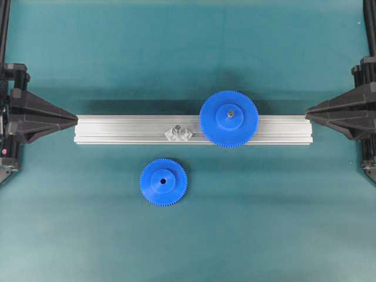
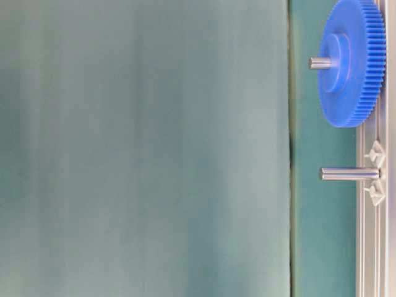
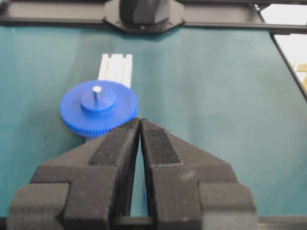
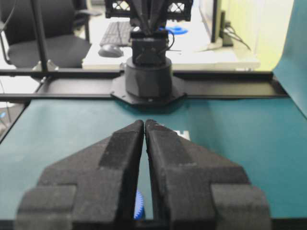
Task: Find the location of the shaft and insert the small gear.
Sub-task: 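Move the left gripper from rest toward the loose blue gear, then lower the open left gripper over the small blue gear's hub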
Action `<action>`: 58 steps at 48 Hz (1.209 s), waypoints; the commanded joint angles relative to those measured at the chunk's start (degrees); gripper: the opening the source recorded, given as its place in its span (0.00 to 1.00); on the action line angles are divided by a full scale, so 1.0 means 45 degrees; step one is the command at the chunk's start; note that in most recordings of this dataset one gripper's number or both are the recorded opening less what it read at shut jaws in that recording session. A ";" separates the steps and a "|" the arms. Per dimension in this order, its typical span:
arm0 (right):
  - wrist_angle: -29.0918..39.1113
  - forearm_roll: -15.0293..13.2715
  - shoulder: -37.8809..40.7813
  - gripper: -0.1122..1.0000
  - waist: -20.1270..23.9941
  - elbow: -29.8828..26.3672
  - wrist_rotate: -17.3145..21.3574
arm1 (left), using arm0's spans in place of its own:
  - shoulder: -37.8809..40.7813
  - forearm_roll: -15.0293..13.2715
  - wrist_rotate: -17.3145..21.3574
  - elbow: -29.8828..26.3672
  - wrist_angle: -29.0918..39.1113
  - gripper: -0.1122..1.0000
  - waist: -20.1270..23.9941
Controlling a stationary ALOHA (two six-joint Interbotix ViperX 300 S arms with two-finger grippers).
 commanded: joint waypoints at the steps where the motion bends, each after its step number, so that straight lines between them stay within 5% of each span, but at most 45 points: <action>1: -0.0020 0.0059 0.0117 0.25 0.0078 -0.0176 0.0039 | 0.0059 0.0137 -0.0332 -0.0059 -0.0078 0.20 -0.0078; 6: 0.1094 0.0469 0.0059 0.33 0.0078 -0.0137 0.0332 | 0.0078 0.0137 -0.0801 -0.0234 -0.0078 0.18 -0.0059; 21: 0.4785 0.0469 0.0059 0.22 0.0117 -0.1328 0.1191 | 0.1016 0.0156 -0.0879 -0.1523 0.2559 0.11 -0.0352; 43: 0.6172 0.0273 0.0020 0.22 0.0039 -0.1699 0.1191 | 0.4688 0.0137 -0.0723 -0.3535 0.4023 0.13 -0.0859; 49: 0.6582 0.0293 -0.0195 0.22 0.0039 -0.1641 0.1191 | 0.5605 0.0156 -0.0723 -0.3945 0.4180 0.26 -0.1152; 58: 0.6758 0.0273 -0.0527 0.22 0.0039 -0.1602 0.1191 | 0.6738 0.0137 -0.0859 -0.4473 0.4238 0.74 -0.1406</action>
